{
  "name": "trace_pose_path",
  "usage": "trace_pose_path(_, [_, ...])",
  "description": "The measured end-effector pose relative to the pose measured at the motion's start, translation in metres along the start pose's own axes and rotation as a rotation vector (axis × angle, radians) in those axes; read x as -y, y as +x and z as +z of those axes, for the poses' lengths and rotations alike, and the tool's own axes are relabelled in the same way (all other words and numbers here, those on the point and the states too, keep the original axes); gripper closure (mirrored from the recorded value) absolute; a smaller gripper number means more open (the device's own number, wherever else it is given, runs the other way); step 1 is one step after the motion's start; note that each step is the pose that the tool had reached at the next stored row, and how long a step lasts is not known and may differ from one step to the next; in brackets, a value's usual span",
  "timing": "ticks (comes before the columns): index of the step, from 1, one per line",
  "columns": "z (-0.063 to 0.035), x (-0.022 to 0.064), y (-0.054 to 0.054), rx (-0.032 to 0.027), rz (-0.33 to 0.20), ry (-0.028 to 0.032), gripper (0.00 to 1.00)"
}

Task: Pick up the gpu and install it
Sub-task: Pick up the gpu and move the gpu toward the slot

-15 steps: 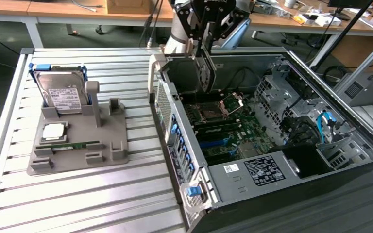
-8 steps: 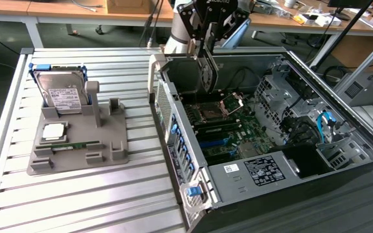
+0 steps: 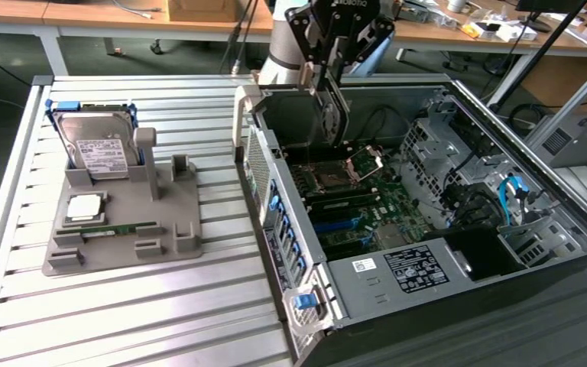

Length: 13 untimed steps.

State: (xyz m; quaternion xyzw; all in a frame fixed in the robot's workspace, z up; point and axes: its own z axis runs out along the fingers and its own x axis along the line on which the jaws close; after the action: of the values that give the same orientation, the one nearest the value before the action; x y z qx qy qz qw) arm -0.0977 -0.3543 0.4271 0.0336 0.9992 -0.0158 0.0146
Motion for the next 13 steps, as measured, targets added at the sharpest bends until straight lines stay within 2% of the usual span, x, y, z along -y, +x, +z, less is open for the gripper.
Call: trace_pose_path(13, [0.0024, -0.0008, -0.0114, 0.0001, 0.0, 0.0007, 0.73])
